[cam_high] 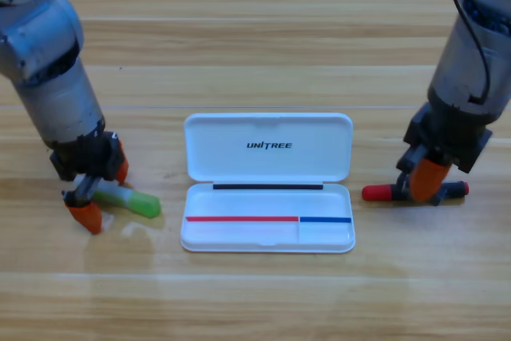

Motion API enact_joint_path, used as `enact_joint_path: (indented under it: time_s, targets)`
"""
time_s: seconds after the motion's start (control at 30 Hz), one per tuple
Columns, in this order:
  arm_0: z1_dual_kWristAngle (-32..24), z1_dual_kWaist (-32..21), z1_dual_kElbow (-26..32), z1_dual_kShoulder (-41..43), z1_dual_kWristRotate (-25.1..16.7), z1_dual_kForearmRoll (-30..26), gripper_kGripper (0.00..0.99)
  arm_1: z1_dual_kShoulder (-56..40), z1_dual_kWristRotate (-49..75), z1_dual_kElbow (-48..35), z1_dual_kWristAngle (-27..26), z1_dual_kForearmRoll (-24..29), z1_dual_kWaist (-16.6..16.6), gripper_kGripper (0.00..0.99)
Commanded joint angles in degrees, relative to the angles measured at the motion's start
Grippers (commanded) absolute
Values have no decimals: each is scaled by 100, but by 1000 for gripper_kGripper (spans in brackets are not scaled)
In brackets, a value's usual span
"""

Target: Clean up eraser and pencils

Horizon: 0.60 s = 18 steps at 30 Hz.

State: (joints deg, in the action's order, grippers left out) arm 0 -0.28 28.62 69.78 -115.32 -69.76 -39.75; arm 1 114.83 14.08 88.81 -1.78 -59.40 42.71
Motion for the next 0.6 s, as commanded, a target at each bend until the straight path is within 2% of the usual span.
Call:
enact_joint_path:
  time_s: [0.03, 0.07, 0.13, 0.17, 0.27, 0.37, 0.6]
  targets:
    - [256, -94, -210, 132, 41, 108, 617, 373, 1440, 146, 486, -142, 625, 0]
    - [335, -94, -210, 132, 15, 91, 492, 470, 1615, 234, 547, -142, 660, 0]
    - [529, -58, -184, 124, -126, 64, 129, 610, 1941, 383, 565, -142, 739, 0]
    - [625, -23, -166, 141, -126, 55, 0, 654, 2108, 418, 521, -142, 774, 0]
    - [713, -6, -158, 291, -47, 20, 0, 769, 2327, 559, 143, -142, 897, 0]
    - [766, -6, 1, 466, 15, -270, 0, 909, 2433, 699, -165, -142, 968, 0]
    - [783, 12, 616, 713, 234, -1157, 0, 1261, 2512, 1033, -253, -107, 1003, 0]
